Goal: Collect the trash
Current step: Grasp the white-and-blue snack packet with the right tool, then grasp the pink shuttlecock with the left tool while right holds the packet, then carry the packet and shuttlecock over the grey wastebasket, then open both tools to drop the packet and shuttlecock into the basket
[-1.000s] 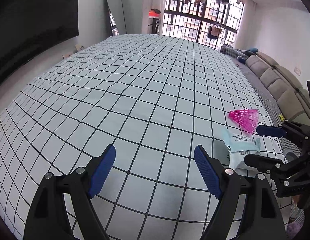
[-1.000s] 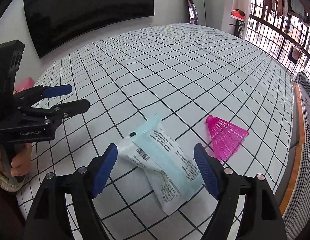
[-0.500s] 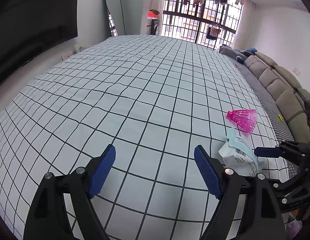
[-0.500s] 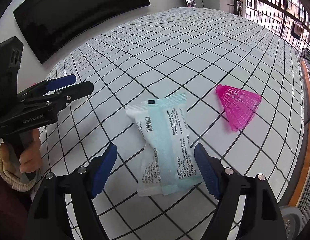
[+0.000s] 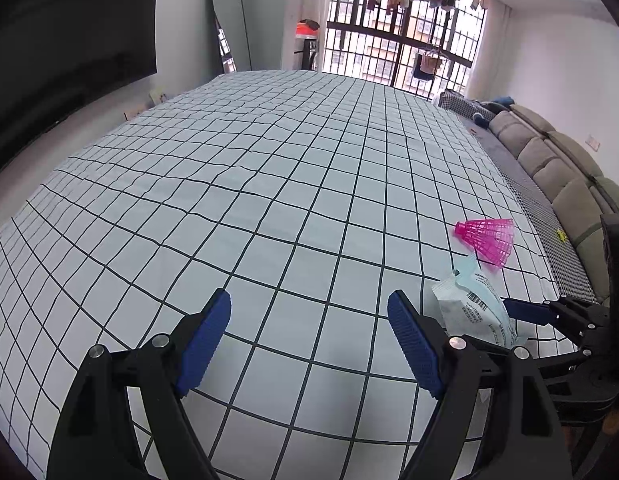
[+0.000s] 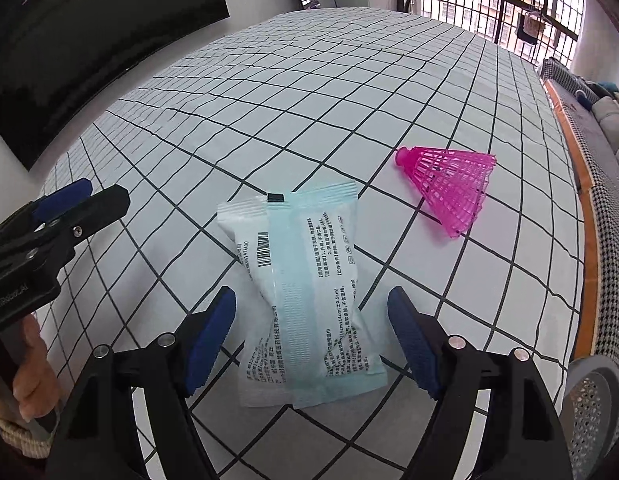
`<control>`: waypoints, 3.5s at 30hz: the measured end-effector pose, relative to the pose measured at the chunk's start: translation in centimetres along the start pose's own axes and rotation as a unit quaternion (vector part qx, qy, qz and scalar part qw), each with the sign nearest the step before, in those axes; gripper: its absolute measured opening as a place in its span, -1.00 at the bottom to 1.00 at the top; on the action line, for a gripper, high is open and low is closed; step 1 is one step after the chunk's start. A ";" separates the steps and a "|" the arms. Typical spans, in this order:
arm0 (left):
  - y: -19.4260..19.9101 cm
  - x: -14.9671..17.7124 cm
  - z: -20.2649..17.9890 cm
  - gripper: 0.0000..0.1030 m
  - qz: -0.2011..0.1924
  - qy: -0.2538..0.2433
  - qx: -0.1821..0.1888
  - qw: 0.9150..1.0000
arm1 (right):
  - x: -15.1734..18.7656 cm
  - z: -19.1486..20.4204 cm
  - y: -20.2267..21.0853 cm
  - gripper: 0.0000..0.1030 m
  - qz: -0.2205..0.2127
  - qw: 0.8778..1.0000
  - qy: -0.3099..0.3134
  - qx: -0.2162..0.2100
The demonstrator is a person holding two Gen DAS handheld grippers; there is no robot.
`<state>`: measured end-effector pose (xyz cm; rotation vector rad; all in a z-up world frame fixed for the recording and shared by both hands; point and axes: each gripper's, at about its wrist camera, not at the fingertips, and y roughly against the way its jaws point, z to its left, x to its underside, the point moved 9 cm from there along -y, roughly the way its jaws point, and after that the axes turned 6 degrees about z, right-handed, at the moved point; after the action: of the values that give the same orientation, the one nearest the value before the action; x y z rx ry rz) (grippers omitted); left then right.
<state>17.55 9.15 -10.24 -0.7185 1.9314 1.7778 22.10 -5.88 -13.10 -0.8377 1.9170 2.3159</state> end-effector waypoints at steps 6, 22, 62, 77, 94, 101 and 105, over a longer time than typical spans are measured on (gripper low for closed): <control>0.0 0.0 0.1 0.54 0.000 0.000 0.000 1.000 | 0.1 0.6 -0.3 0.05 -0.008 0.999 0.010 0.039; 2.6 -0.4 -4.9 0.54 0.004 -0.059 0.038 0.998 | 4.5 -4.8 6.6 0.01 -0.089 0.988 -0.107 0.072; -11.9 -4.4 -22.0 0.22 0.064 -0.177 0.032 0.982 | 18.4 -19.6 12.4 0.01 -0.172 0.935 -0.307 0.041; -4.7 -1.1 -23.1 0.20 0.031 -0.191 0.063 0.979 | 19.4 -19.0 13.6 0.01 -0.172 0.934 -0.308 0.058; 3.2 8.8 -35.1 0.20 0.042 -0.264 0.149 0.952 | 27.0 -24.1 16.1 0.01 -0.145 0.914 -0.359 0.121; 2.2 10.4 -37.0 0.21 0.061 -0.276 0.148 0.948 | 27.5 -25.4 15.3 0.01 -0.136 0.914 -0.364 0.119; 2.0 10.6 -37.1 0.22 0.065 -0.269 0.149 0.949 | 27.5 -26.0 14.7 0.01 -0.127 0.916 -0.364 0.115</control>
<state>9.56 -28.59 -11.70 0.0071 1.8250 1.4955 3.49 -41.95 -13.71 -0.1351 1.5734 1.8202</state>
